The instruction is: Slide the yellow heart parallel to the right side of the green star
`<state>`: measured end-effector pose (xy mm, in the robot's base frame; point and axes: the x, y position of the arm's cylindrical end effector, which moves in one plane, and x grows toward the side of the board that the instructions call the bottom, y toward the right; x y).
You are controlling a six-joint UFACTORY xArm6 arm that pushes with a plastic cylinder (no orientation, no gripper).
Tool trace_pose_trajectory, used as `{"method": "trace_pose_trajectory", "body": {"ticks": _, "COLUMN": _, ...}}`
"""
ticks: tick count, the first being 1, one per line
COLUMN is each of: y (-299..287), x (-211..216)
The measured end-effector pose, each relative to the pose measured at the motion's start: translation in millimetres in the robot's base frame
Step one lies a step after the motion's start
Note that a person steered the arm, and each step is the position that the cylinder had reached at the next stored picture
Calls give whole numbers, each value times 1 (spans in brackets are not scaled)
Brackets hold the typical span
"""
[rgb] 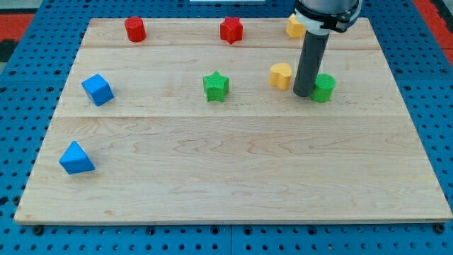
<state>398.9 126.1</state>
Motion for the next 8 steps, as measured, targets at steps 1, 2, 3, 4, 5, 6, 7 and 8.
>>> {"method": "trace_pose_trajectory", "body": {"ticks": 1, "y": 0, "x": 6}}
{"method": "trace_pose_trajectory", "body": {"ticks": 2, "y": 1, "x": -6}}
{"method": "trace_pose_trajectory", "body": {"ticks": 3, "y": 0, "x": -31}}
{"method": "trace_pose_trajectory", "body": {"ticks": 4, "y": 0, "x": -50}}
{"method": "trace_pose_trajectory", "body": {"ticks": 5, "y": -13, "x": -56}}
{"method": "trace_pose_trajectory", "body": {"ticks": 6, "y": -29, "x": -51}}
{"method": "trace_pose_trajectory", "body": {"ticks": 7, "y": -43, "x": -31}}
{"method": "trace_pose_trajectory", "body": {"ticks": 8, "y": -41, "x": -36}}
